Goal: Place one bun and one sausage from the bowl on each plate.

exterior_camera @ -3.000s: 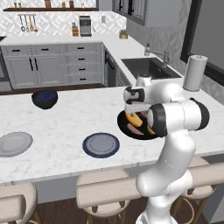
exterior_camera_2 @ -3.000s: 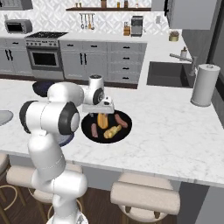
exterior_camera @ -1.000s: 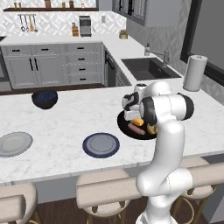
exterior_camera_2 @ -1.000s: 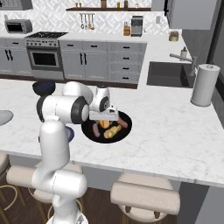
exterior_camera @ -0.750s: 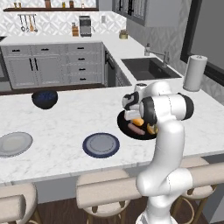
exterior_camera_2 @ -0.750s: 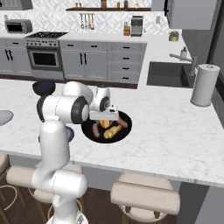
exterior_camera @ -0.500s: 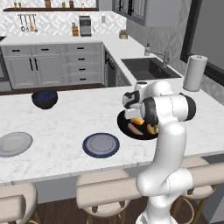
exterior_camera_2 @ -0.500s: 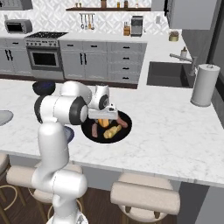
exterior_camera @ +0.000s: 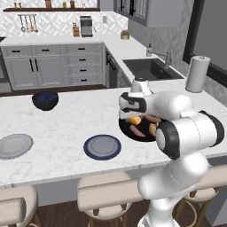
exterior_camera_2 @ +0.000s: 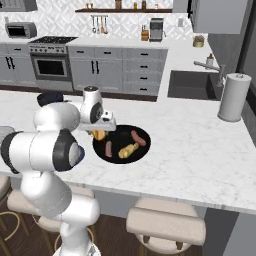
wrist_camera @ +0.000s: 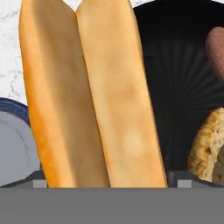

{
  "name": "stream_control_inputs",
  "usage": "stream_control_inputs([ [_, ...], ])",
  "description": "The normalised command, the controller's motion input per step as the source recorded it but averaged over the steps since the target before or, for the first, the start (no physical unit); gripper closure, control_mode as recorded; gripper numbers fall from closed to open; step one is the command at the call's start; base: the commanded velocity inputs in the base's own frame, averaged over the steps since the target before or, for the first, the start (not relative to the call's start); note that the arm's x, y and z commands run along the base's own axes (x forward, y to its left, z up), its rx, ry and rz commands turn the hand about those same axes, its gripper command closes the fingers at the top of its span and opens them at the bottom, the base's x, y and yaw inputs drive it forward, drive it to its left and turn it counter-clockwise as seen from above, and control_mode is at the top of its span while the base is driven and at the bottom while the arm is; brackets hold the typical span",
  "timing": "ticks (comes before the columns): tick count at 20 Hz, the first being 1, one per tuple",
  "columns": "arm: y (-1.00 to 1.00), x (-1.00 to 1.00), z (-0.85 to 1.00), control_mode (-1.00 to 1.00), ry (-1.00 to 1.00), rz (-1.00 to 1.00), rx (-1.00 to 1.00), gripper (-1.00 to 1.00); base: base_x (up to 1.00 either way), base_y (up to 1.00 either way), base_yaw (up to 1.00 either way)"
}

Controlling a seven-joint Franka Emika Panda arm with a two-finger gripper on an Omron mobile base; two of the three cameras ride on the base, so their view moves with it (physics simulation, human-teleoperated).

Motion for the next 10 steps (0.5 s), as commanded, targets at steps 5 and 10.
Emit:
stream_control_inputs([
  [5,1.0,-1.0,0.51,-1.0,-0.12,0.0,-0.02,1.0,0.0,0.0,0.0],
  [10,1.0,-0.72,0.1,-1.0,0.0,0.01,-0.06,1.0,0.0,0.0,0.0],
])
